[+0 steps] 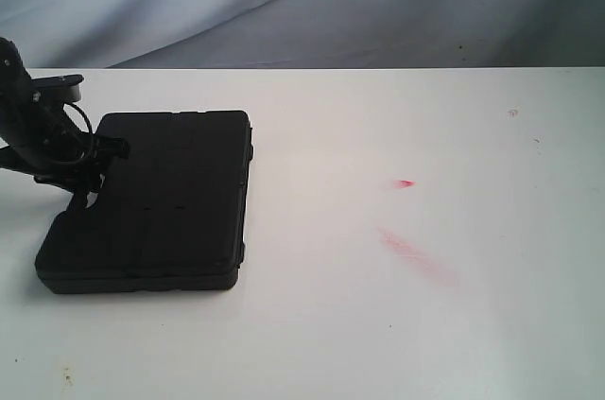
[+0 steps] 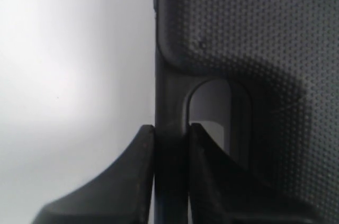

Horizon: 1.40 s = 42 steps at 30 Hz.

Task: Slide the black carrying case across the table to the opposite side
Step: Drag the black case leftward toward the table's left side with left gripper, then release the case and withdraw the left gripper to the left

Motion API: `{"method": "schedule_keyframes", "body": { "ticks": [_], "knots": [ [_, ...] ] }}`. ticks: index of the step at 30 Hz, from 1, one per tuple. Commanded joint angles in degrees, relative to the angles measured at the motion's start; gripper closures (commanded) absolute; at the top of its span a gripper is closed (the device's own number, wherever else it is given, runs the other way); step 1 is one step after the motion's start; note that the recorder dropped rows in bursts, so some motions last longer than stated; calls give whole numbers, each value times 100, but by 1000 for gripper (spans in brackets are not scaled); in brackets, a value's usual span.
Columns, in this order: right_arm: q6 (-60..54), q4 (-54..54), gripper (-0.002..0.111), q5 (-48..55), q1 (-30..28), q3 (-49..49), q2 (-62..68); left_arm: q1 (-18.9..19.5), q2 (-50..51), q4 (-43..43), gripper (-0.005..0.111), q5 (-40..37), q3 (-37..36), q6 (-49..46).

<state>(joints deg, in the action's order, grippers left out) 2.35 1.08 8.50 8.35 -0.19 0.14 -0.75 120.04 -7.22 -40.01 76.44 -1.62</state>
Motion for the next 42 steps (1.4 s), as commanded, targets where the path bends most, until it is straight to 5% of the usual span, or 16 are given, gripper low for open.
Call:
{"method": "schedule_keyframes", "body": {
  "ticks": [1, 4, 10, 31, 34, 40, 42],
  "knots": [
    [-44, 15, 108, -67, -38, 19, -14, 49, 130, 161, 106, -77, -121, -47],
    [-44, 15, 108, -67, -38, 19, -14, 49, 130, 161, 99, 3, -121, -47],
    [-44, 15, 108, -67, -38, 19, -14, 49, 130, 161, 61, 60, -121, -47],
    [-44, 15, 108, -67, -38, 19, -14, 49, -1133, -319, 60, -512, -121, -37],
    [-44, 15, 108, -67, -38, 19, -14, 49, -1413, -556, 65, -756, -152, -222],
    [-44, 15, 108, -67, -38, 19, -14, 49, -2198, -1014, 106, -414, -867, -494],
    [-44, 15, 108, -67, -38, 19, -14, 49, -2470, -1025, 106, -276, -1162, -504]
  ]
}}
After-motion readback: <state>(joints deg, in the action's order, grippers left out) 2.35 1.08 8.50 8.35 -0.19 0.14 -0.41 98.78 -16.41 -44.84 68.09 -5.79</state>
